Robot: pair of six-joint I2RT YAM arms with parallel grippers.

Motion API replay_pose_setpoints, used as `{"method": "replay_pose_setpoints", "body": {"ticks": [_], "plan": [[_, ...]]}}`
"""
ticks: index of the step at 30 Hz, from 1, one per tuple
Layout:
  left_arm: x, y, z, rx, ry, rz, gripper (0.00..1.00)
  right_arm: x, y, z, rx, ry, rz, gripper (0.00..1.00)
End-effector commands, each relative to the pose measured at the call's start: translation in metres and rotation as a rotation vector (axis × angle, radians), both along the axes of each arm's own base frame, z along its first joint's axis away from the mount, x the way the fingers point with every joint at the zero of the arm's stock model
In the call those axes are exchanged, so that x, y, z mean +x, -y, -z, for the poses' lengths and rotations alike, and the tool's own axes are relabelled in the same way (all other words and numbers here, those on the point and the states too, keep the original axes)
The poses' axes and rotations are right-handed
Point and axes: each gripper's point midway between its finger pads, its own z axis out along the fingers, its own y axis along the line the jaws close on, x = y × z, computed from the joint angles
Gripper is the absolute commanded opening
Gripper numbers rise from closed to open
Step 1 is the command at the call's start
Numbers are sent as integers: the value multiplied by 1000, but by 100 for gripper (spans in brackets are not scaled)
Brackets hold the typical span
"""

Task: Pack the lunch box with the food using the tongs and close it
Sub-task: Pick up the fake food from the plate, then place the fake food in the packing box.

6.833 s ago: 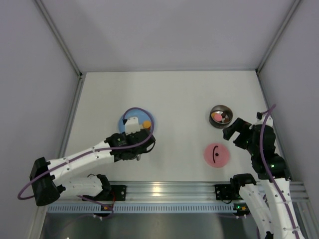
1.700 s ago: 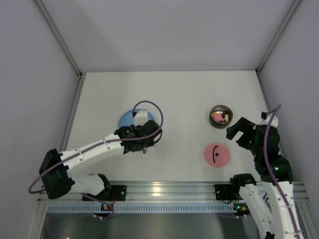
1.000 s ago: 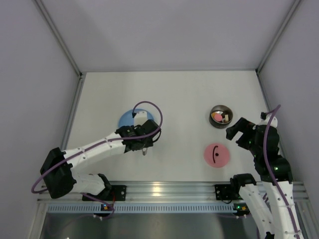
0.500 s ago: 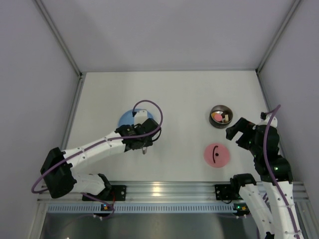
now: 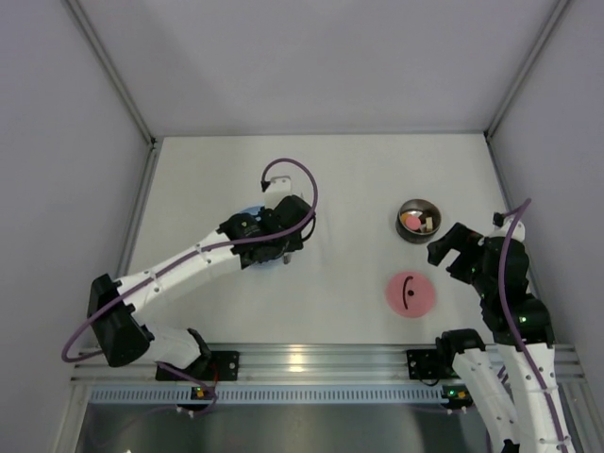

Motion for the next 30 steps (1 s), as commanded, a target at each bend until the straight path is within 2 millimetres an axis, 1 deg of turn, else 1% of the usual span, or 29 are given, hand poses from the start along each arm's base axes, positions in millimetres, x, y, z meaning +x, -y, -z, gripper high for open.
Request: {"method": "replay_pose_setpoints", "body": {"ticks": [1,2,3,4,5,6,7,8,9,10,11,12,13,14,15,16,17,18,19,21,22,25,30], "plan": [[16,33,-32,-86,63,69,25,10,1,-21,4,73,3,99],[19,43,-29,-81,55,88,25,10,1,-24,5,79,3,99],[19,58,-43,-109,74,126,25,10,1,-24,5,78,5,100],[23,72,-39,-100,69,145,25,10,2,-28,2,84,9,99],[23,90,-56,-132,95,178,25,10,3,-29,0,84,13,99],[24,101,-58,-126,99,201,25,10,4,-29,-2,83,17,99],[27,116,-48,-112,83,224,25,9,4,-33,-3,91,20,99],[25,136,-64,-149,107,257,25,8,5,-33,-6,86,22,99],[25,149,-65,-153,111,287,25,7,6,-34,-8,89,26,100],[26,165,-51,-137,89,311,25,6,6,-36,-8,93,29,100],[22,185,-67,-175,114,347,25,5,7,-37,-9,93,32,99],[21,197,-65,-174,115,368,25,4,8,-38,-14,93,38,99],[21,211,-48,-154,90,390,25,3,9,-40,-16,99,39,99],[18,226,-57,-181,101,414,25,1,10,-42,-21,101,43,99],[17,236,-55,-186,101,431,25,0,11,-42,-23,99,47,100],[17,247,-40,-174,85,446,25,-1,11,-42,-25,99,48,99],[13,258,-42,-195,82,469,25,-2,12,-43,-26,101,47,99],[13,265,-41,-209,87,481,25,-3,12,-42,-27,98,49,100],[14,272,-29,-202,74,489,25,-3,12,-43,-26,99,47,99],[14,281,-26,-221,73,505,26,-5,12,-43,-26,99,47,99],[15,284,-20,-215,68,507,26,-5,12,-43,-28,99,47,99],[16,288,-16,-215,67,517,28,-6,12,-42,-30,98,47,100],[15,290,-15,-216,65,532,34,-6,12,-41,-28,98,46,99]]}}
